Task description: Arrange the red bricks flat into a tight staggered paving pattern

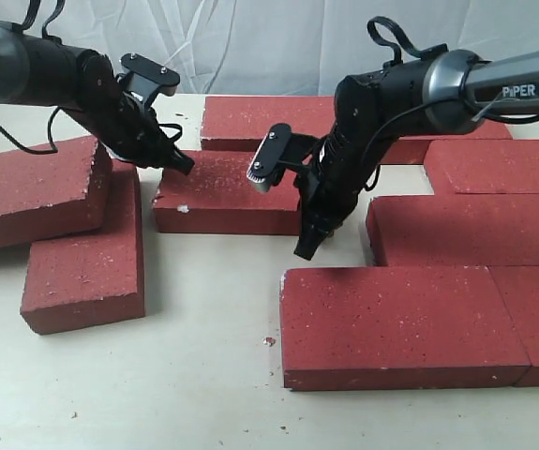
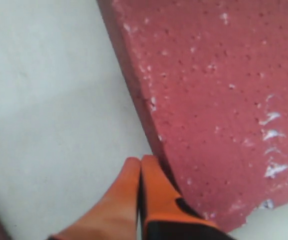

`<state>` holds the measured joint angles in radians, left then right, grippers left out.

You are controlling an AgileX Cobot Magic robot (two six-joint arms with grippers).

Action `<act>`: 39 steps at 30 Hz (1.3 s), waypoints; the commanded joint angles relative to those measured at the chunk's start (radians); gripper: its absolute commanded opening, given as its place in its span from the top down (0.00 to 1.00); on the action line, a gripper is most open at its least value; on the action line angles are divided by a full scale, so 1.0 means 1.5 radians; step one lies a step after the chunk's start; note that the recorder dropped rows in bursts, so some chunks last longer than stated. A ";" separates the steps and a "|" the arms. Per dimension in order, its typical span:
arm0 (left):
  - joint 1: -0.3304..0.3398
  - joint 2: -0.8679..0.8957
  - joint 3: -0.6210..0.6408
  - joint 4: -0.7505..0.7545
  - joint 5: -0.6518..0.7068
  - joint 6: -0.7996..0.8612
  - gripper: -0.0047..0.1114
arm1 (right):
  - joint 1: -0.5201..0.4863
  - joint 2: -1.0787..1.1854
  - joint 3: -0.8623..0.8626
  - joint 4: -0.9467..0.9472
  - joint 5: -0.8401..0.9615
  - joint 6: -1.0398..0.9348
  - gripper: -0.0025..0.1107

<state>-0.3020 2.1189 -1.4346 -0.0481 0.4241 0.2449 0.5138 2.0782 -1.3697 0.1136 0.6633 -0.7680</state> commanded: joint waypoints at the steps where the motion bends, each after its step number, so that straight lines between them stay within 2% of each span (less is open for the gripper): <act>1: 0.000 0.003 0.000 -0.007 -0.008 0.001 0.96 | -0.017 -0.008 -0.004 -0.007 -0.004 0.017 0.98; 5: 0.001 -0.007 0.000 -0.001 0.012 0.000 0.96 | -0.015 -0.030 -0.004 0.002 0.037 0.018 0.98; 7: 0.001 -0.010 0.000 -0.007 0.018 -0.001 0.96 | -0.015 -0.046 -0.004 0.049 0.062 0.018 0.98; 15: -0.004 0.015 -0.001 -0.012 -0.011 0.001 0.96 | -0.015 -0.032 -0.004 0.206 0.089 -0.132 0.98; 20: -0.012 0.017 -0.001 -0.015 -0.016 0.001 0.96 | -0.015 0.001 -0.004 0.262 0.054 -0.201 0.98; 39: -0.014 0.038 -0.001 -0.032 -0.083 0.002 0.96 | -0.017 0.020 -0.014 0.249 -0.092 -0.188 0.98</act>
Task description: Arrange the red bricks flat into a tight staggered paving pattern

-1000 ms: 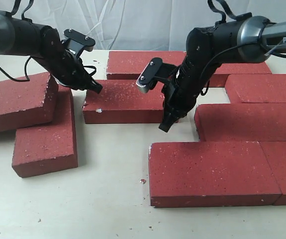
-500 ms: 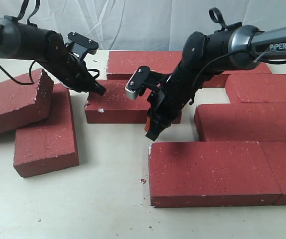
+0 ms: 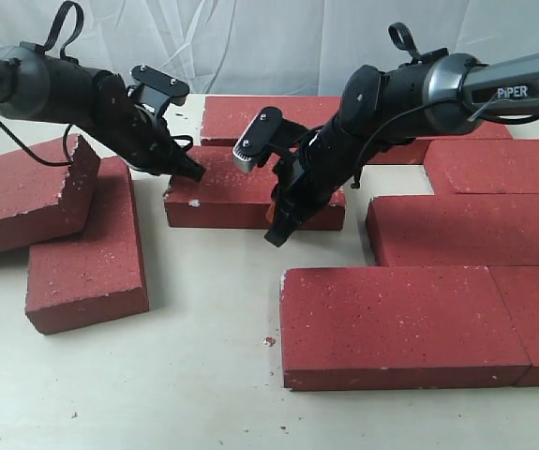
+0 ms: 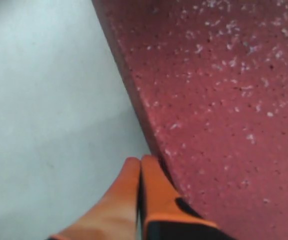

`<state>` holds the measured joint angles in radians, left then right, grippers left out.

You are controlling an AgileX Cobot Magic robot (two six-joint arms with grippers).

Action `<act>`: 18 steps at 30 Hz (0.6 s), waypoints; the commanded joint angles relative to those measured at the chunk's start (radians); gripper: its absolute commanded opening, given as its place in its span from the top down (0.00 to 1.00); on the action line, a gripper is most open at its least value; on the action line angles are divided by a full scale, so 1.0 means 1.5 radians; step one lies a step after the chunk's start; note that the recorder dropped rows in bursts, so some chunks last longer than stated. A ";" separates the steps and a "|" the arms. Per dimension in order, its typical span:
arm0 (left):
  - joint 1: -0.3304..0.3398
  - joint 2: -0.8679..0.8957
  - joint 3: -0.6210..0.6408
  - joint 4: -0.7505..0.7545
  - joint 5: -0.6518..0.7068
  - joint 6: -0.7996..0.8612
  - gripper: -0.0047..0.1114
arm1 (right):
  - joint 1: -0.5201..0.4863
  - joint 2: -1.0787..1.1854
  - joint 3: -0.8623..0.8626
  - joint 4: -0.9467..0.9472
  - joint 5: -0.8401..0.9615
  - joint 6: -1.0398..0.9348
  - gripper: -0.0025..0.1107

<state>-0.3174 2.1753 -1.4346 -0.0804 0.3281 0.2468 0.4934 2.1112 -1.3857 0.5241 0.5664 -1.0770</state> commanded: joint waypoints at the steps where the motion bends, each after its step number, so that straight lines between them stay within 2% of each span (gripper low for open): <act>1: -0.004 0.000 -0.001 -0.009 -0.020 0.001 0.96 | -0.003 -0.002 -0.004 -0.037 -0.036 0.030 0.98; 5: -0.010 0.000 -0.001 -0.009 -0.027 0.001 0.96 | -0.003 -0.002 -0.004 -0.092 -0.053 0.094 0.98; 13: -0.035 0.000 -0.001 -0.008 -0.089 0.001 0.96 | -0.003 -0.005 -0.004 -0.079 -0.040 0.100 0.98; 18: -0.036 0.000 -0.001 -0.008 -0.078 0.001 0.96 | -0.003 -0.020 -0.004 -0.112 -0.016 0.110 0.98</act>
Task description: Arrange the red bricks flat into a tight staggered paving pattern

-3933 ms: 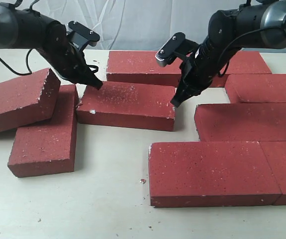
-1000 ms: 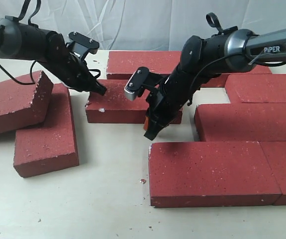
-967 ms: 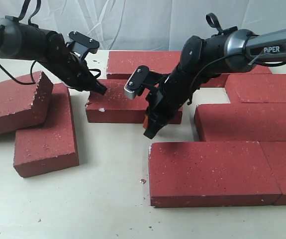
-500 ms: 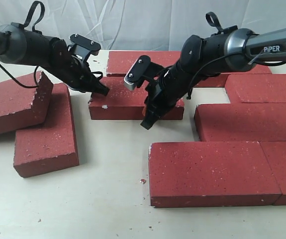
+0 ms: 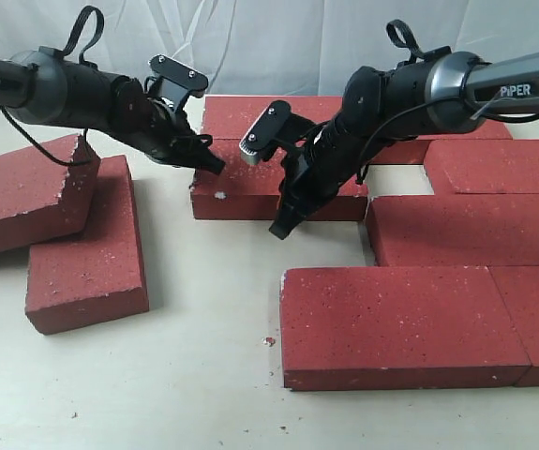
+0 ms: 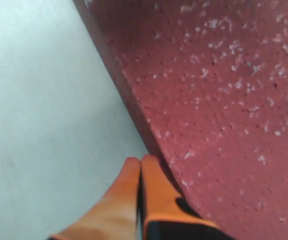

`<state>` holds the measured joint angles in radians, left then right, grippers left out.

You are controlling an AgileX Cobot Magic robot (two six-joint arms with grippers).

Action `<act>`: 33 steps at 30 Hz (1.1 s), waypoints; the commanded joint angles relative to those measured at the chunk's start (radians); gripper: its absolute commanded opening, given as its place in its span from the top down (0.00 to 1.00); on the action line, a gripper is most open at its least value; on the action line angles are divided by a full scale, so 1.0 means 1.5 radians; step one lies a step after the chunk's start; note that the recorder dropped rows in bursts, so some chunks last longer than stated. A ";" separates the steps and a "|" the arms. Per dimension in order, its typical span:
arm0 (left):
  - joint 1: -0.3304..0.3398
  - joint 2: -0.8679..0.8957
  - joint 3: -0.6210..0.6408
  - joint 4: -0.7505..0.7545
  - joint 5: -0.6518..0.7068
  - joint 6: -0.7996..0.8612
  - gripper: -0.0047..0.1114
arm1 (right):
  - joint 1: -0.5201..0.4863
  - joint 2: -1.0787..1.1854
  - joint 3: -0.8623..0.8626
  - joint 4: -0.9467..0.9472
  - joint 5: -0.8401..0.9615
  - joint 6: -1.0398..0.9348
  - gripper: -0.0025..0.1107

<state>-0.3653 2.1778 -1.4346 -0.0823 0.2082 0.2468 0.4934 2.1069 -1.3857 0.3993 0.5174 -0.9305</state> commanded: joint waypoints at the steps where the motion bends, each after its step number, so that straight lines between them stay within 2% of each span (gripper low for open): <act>1: -0.004 -0.002 -0.001 -0.007 0.006 0.001 0.96 | -0.003 -0.017 -0.004 -0.045 0.024 0.021 0.98; 5: -0.003 -0.002 -0.001 0.051 0.029 -0.001 0.96 | -0.003 -0.017 -0.004 -0.121 0.071 0.050 0.98; 12: 0.022 -0.027 -0.001 0.048 0.092 -0.002 0.96 | -0.003 -0.057 -0.004 -0.181 0.120 0.136 0.98; 13: 0.028 -0.034 -0.001 0.031 0.123 -0.003 0.96 | -0.003 -0.068 -0.004 -0.181 0.163 0.136 0.98; 16: 0.030 -0.032 -0.001 0.000 0.130 -0.003 0.96 | -0.009 -0.076 -0.004 -0.203 0.183 0.145 0.98; 26: 0.002 0.001 -0.015 -0.004 0.104 -0.001 0.96 | -0.182 -0.150 0.043 -0.082 0.114 0.173 0.98; 33: -0.014 0.010 -0.017 -0.008 0.080 -0.001 0.96 | -0.205 -0.179 0.052 -0.048 0.107 0.173 0.98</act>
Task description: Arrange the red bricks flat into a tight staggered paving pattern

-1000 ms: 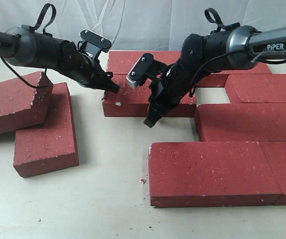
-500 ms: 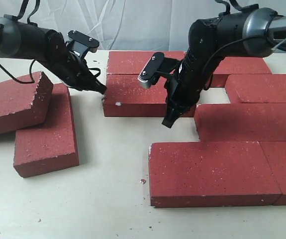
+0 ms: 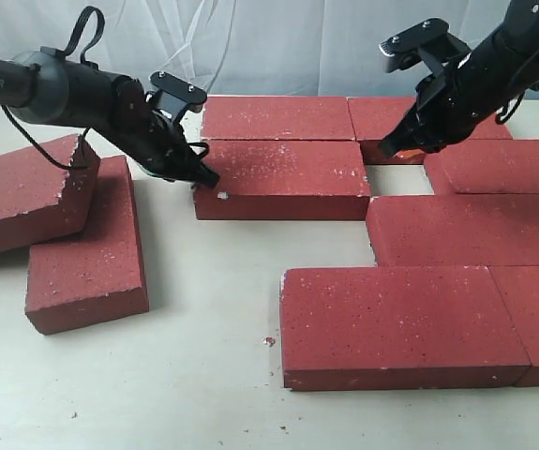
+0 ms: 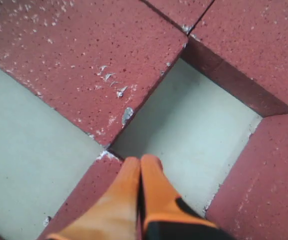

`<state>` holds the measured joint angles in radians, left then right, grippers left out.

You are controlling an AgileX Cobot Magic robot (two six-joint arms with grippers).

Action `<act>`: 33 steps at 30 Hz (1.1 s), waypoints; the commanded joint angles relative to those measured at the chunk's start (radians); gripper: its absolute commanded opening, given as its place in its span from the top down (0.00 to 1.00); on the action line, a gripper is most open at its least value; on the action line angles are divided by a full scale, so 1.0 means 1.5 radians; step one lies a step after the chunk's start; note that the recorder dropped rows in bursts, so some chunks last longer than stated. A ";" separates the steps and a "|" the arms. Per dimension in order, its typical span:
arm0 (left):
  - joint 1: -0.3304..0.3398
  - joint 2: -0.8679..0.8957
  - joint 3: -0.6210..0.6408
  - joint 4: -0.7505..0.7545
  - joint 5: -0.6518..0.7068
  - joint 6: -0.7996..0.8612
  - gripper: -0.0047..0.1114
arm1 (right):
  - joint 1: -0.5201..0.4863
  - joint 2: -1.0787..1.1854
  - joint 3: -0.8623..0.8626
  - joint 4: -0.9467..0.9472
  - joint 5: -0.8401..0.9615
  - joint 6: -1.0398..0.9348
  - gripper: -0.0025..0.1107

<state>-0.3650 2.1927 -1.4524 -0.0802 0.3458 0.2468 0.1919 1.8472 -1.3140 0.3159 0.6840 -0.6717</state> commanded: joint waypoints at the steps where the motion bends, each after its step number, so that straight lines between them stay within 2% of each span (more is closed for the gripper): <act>1: -0.018 0.000 -0.005 -0.010 -0.011 -0.001 0.96 | -0.004 -0.006 0.004 0.008 -0.004 0.000 0.98; 7: -0.038 0.000 -0.006 -0.009 -0.024 -0.001 0.96 | -0.004 -0.006 0.004 0.008 -0.004 0.000 0.98; 33: -0.048 0.038 -0.009 -0.029 -0.061 -0.001 0.96 | -0.003 -0.006 0.004 0.037 -0.013 -0.005 0.98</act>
<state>-0.4214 2.2280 -1.4572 -0.1080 0.2713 0.2468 0.1919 1.8455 -1.3134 0.3694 0.6798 -0.6717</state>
